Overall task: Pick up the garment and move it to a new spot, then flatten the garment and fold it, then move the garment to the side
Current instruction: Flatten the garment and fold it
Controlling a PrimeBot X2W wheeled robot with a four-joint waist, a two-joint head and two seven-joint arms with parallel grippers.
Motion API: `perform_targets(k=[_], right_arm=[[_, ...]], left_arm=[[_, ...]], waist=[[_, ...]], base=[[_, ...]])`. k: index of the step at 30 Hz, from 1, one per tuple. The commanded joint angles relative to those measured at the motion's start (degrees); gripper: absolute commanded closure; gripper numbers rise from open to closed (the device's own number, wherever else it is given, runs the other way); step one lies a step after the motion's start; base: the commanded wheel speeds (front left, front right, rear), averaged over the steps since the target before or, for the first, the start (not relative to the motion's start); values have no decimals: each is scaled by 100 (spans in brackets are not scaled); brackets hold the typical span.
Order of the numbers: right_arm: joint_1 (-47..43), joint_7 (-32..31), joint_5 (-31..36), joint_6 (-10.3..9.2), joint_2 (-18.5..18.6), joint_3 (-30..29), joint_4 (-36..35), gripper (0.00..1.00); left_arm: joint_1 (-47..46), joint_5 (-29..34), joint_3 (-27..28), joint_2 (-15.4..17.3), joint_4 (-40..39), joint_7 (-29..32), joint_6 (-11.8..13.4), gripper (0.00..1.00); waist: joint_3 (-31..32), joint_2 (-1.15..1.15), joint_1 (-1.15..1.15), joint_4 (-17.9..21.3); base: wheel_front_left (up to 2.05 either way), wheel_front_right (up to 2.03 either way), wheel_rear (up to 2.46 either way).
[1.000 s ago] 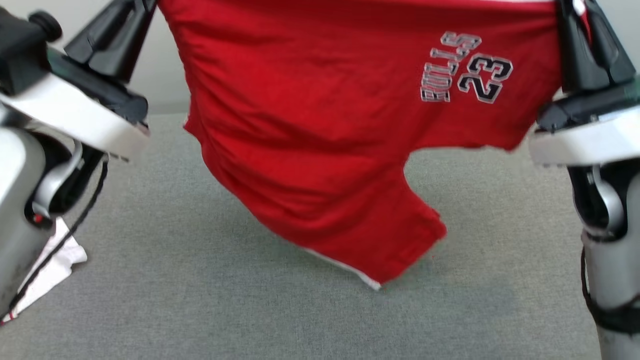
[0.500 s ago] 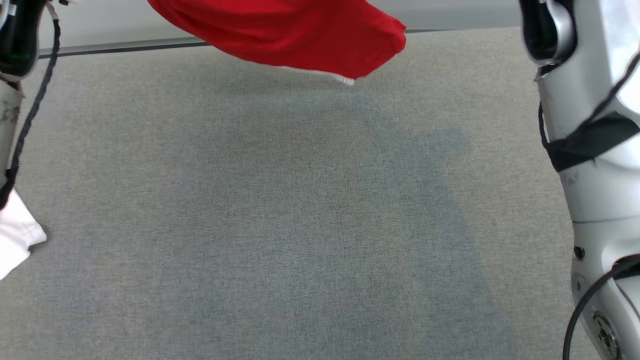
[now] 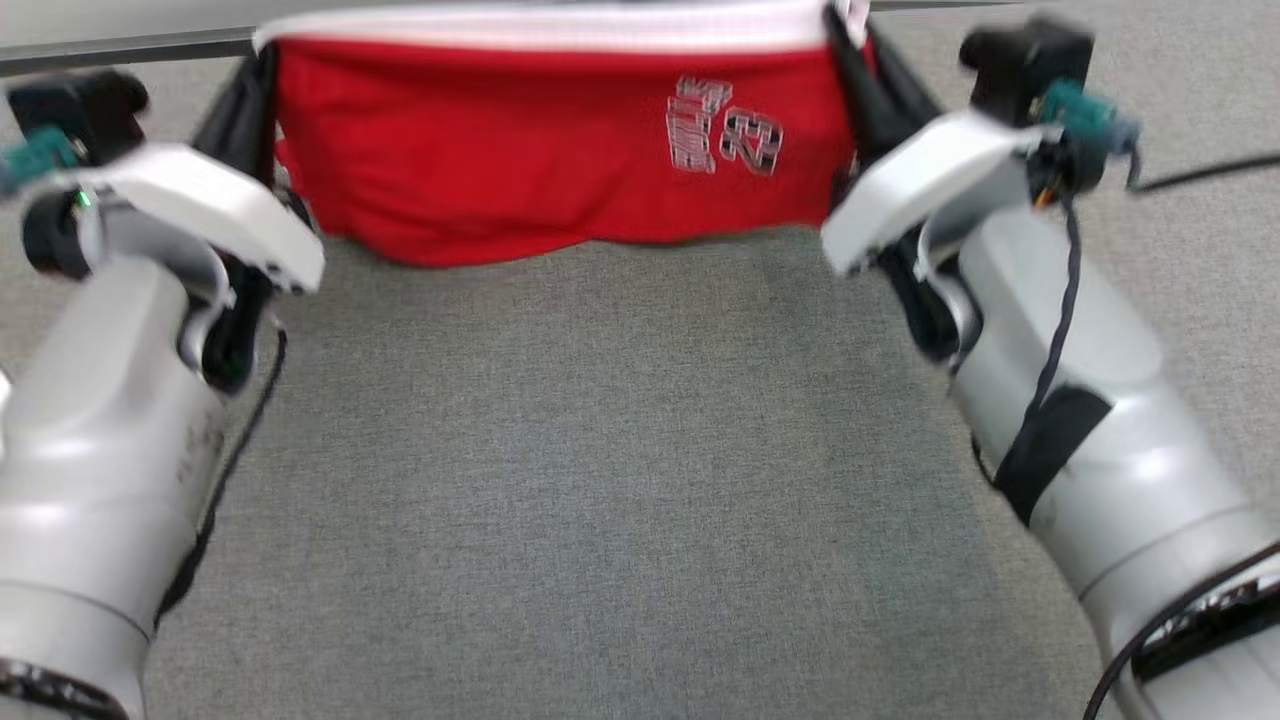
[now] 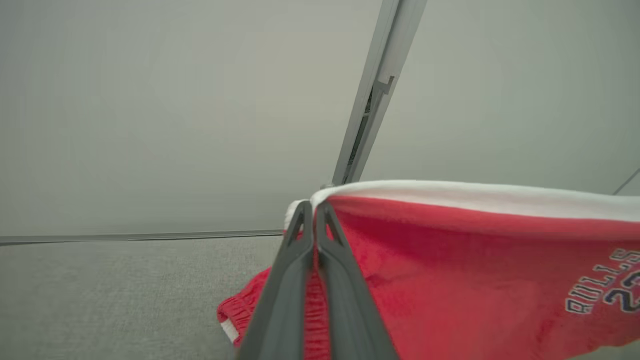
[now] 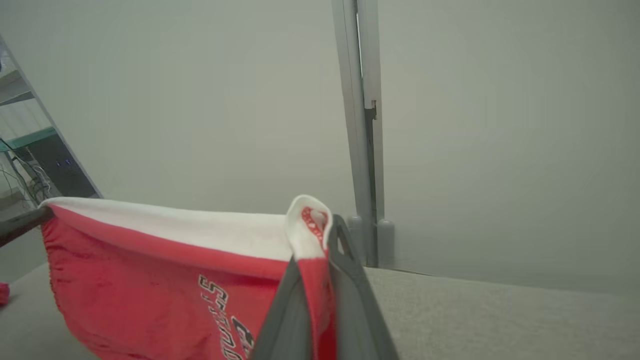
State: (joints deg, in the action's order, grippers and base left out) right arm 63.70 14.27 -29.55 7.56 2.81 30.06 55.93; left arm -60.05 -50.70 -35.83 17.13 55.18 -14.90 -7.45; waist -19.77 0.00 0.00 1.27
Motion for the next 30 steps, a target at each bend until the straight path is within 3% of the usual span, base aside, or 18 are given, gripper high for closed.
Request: perform_targets(k=[1,8,17,23,30], right_arm=[[-319,71,-222,-13,21,122,-20,100],[-1590,96,-297,-12,17,-49,-639,100],[-4128,99,518,-12,21,-947,-2273,100],[-5917,99,941,-12,25,-1466,-3305,100],[-7423,-360,1256,-13,23,-1724,-4568,100]], left_arm=[[305,24,53,6,-105,-36,-3,100],[1539,495,449,-67,-848,-36,-4,100],[3899,1552,1496,-288,-2606,-33,-5,100],[5362,2128,1793,-391,-3677,-33,-5,100],[6711,2182,1832,-305,-4762,45,306,100]], waist=[[-2,0,0,-10],[208,0,0,-35],[983,0,0,-97],[1618,0,0,-116],[2062,0,0,46]], base=[[0,0,0],[0,0,0],[0,0,0],[0,0,0],[0,0,0]])
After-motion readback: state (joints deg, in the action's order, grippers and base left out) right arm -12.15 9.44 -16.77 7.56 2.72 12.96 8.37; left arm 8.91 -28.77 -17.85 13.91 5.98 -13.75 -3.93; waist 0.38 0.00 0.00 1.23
